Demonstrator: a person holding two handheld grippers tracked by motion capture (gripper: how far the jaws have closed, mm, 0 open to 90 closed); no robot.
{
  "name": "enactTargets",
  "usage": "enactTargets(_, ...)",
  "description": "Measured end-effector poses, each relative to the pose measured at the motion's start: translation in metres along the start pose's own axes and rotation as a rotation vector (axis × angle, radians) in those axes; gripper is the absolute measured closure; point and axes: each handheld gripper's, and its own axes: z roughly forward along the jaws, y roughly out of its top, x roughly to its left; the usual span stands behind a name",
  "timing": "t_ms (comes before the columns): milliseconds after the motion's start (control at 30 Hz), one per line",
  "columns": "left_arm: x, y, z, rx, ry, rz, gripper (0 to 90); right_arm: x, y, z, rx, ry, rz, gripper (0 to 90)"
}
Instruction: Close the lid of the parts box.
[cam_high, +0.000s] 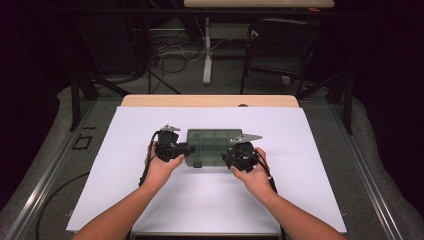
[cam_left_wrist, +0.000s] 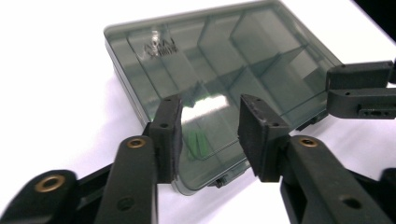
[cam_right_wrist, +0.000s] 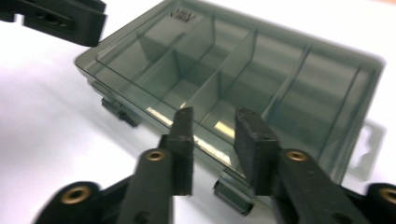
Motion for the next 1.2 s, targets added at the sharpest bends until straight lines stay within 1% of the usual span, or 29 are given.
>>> enactTargets(67, 0.003, 0.0, -0.005, -0.015, -0.002, -0.002, 54.5, -0.002, 0.003, -0.003, -0.022, -0.005, -0.008, 62.4)
enactTargets(100, 0.005, 0.0, -0.007, -0.02, 0.002, -0.002, 52.5, -0.003, 0.004, -0.004, -0.027, -0.001, -0.003, 60.6)
enactTargets(200, 0.01, 0.001, -0.014, -0.028, 0.02, -0.005, 47.4, -0.004, 0.007, -0.007, -0.034, 0.002, -0.015, 55.7)
enactTargets(233, 0.012, 0.001, -0.016, -0.039, 0.018, -0.009, 46.2, -0.005, 0.008, -0.009, -0.036, 0.005, -0.016, 54.0)
enactTargets(333, 0.016, 0.0, -0.024, -0.054, 0.03, -0.01, 43.0, -0.007, 0.011, -0.012, -0.044, 0.016, -0.026, 49.3)
enactTargets(400, 0.019, -0.001, -0.028, -0.053, 0.042, 0.0, 41.7, -0.008, 0.013, -0.015, -0.042, 0.015, -0.031, 46.1)
enactTargets(467, 0.021, -0.002, -0.031, -0.044, 0.037, -0.011, 39.2, -0.009, 0.014, -0.018, -0.042, 0.012, -0.038, 43.5)
enactTargets(500, 0.022, -0.003, -0.033, -0.037, 0.041, -0.017, 39.2, -0.009, 0.014, -0.019, -0.039, 0.013, -0.037, 42.5)
enactTargets(533, 0.022, -0.004, -0.034, -0.037, 0.045, -0.02, 39.2, -0.009, 0.014, -0.02, -0.038, 0.012, -0.038, 41.7)
enactTargets(600, 0.023, -0.005, -0.038, -0.053, 0.045, -0.022, 37.8, -0.01, 0.014, -0.023, -0.035, 0.01, -0.042, 40.4)
enactTargets(667, 0.024, -0.007, -0.042, -0.064, 0.047, -0.021, 37.3, -0.01, 0.013, -0.025, -0.031, 0.007, -0.056, 39.5)
enactTargets(800, 0.028, -0.01, -0.05, -0.086, 0.059, -0.019, 35.3, -0.011, 0.011, -0.031, -0.025, 0.003, -0.065, 38.5)
enactTargets(833, 0.028, -0.011, -0.053, -0.09, 0.059, -0.022, 34.1, -0.012, 0.011, -0.032, -0.023, 0.0, -0.073, 38.1)
enactTargets(867, 0.029, -0.012, -0.055, -0.095, 0.061, -0.025, 32.7, -0.012, 0.01, -0.034, -0.02, 0.0, -0.069, 37.5)
enactTargets(900, 0.03, -0.013, -0.057, -0.092, 0.066, -0.025, 31.6, -0.013, 0.01, -0.036, -0.017, 0.005, -0.077, 36.5)
enactTargets(933, 0.031, -0.015, -0.059, -0.092, 0.072, -0.027, 31.4, -0.013, 0.009, -0.039, -0.012, 0.008, -0.074, 35.7)
enactTargets(967, 0.031, -0.017, -0.061, -0.091, 0.079, -0.029, 31.4, -0.014, 0.008, -0.042, -0.014, 0.003, -0.081, 35.7)
enactTargets(1100, 0.034, -0.024, -0.07, -0.086, 0.092, -0.029, 31.3, -0.017, 0.004, -0.055, -0.041, -0.004, -0.071, 34.3)
enactTargets(1200, 0.036, -0.031, -0.077, -0.085, 0.097, -0.027, 31.3, -0.021, 0.0, -0.065, -0.03, -0.014, -0.072, 33.7)
